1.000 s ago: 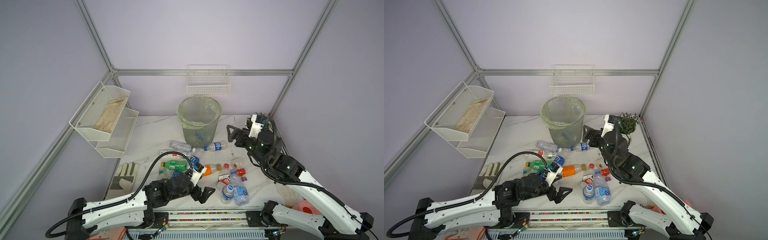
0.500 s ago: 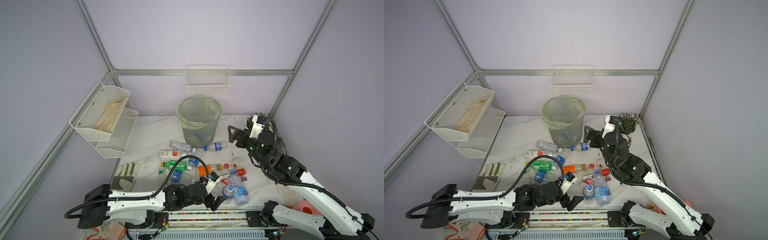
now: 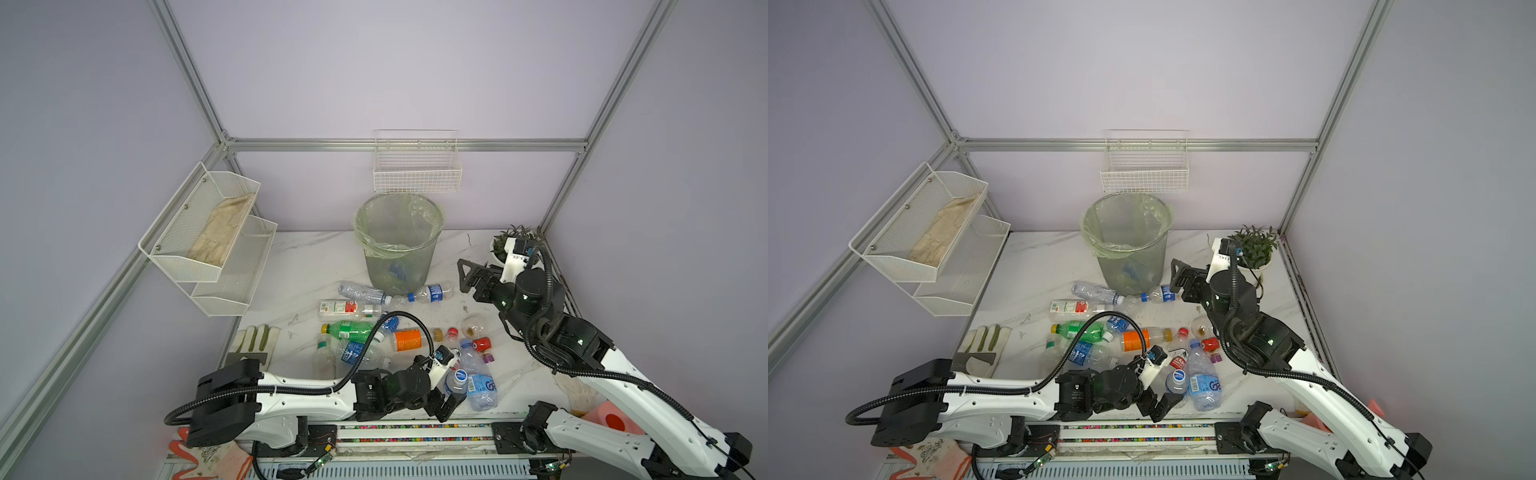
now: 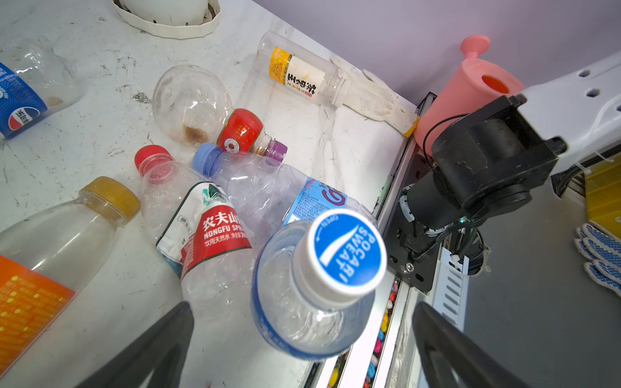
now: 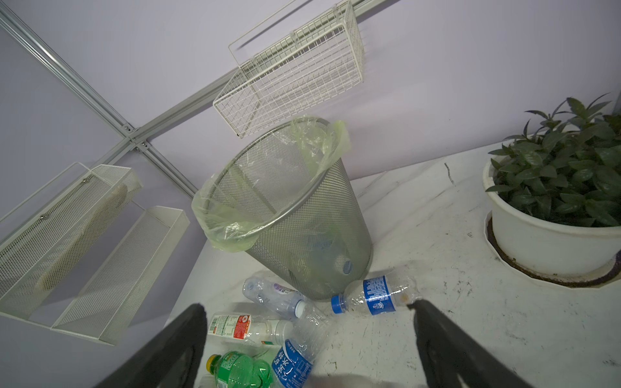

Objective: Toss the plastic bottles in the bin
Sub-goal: 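Lower the left gripper onto the blue-capped Pocari Sweat bottle and grasp it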

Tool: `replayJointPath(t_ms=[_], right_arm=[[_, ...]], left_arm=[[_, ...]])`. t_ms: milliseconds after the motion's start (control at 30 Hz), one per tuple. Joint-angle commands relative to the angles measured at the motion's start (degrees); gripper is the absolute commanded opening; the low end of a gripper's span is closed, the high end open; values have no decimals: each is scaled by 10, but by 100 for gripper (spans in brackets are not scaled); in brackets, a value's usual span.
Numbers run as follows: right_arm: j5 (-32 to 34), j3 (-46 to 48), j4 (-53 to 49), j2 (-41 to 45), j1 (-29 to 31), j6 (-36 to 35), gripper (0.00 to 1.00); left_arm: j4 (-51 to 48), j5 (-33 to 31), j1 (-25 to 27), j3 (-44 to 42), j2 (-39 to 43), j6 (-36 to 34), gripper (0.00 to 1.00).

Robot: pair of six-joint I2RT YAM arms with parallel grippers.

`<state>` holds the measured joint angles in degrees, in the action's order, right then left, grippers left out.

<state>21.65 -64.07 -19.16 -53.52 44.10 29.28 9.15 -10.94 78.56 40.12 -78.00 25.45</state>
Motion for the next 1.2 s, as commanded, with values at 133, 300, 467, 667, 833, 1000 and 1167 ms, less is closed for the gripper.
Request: replayJointPath(t_ms=[133,300,467,667,833,1000,1167], right_arm=[[9,5,-7,14,-3,2,97],[9,10,-7,18,-3,3,97],[8,10,-7,19,-2,4,97],[8,11,-9,24,-2,5,97],[10,14,-10,33,-2,8,97],[13,17,-14,43,-3,10,97],[17,18,-18,51,-2,10,97]], left_arm=[[53,-7,5,68,-44,-1,97],[53,-11,4,76,-66,-1,96],[58,-22,4,80,-84,-1,93],[64,-29,5,87,-101,-2,79],[55,-36,5,91,-103,1,54],[42,-43,5,85,-83,-1,42],[16,-49,4,85,-40,-9,39]])
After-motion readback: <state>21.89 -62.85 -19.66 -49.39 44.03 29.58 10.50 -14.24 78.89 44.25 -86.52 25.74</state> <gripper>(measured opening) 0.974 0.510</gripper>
